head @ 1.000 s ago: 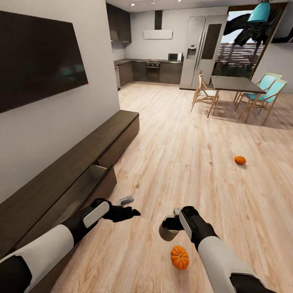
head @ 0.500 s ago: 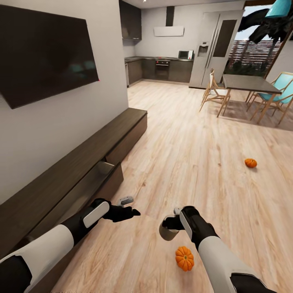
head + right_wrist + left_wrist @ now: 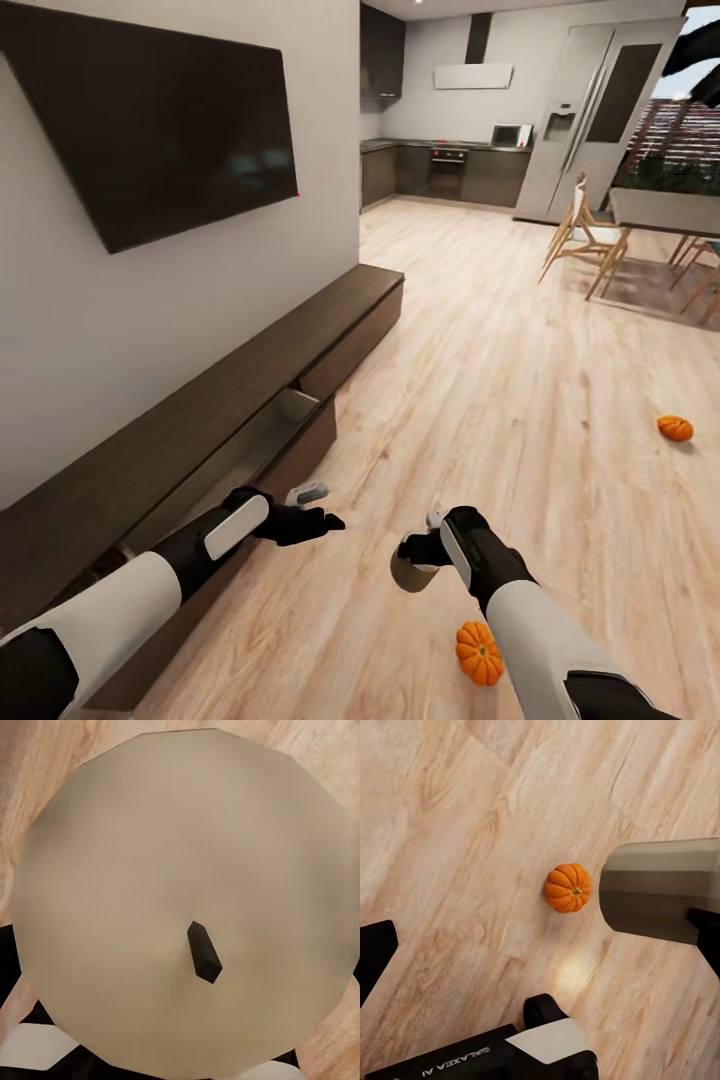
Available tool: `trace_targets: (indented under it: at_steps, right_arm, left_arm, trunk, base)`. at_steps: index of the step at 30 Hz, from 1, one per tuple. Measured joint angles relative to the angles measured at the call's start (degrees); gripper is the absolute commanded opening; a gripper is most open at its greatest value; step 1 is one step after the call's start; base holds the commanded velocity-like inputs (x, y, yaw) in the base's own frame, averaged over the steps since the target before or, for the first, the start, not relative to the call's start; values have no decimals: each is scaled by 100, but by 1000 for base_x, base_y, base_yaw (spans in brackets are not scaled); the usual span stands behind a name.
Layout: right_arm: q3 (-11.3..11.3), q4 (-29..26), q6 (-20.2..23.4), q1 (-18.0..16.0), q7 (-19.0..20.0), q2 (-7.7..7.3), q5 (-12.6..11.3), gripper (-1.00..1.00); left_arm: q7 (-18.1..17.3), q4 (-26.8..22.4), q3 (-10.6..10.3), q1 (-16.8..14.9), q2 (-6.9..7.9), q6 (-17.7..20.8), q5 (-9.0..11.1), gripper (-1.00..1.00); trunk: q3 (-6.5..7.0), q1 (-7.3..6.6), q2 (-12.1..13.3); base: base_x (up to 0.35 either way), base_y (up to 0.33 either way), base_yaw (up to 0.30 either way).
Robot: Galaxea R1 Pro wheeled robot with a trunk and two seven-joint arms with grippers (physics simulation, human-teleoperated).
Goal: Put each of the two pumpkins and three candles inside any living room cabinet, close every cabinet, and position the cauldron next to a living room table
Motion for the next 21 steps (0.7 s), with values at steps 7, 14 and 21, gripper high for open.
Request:
trace_targets:
  at_steps: [7,14,21]
  right_arm:
    - [0,0,-3,0,0,0,6,-100]
    - [0,0,-1,0,0,0,2,-100]
    - [0,0,-1,0,0,0,0,-100]
  left_arm:
    - [0,0,0,0,0,1,0,100]
    - [0,0,0,0,-1,-2,0,100]
    - [6,1,0,0,-1,-2,0,100]
  trunk:
    - [0,0,0]
    - [0,0,0]
    - [0,0,0]
  base:
    - [0,0,289]
    - [0,-18,289]
    - [0,-114,289]
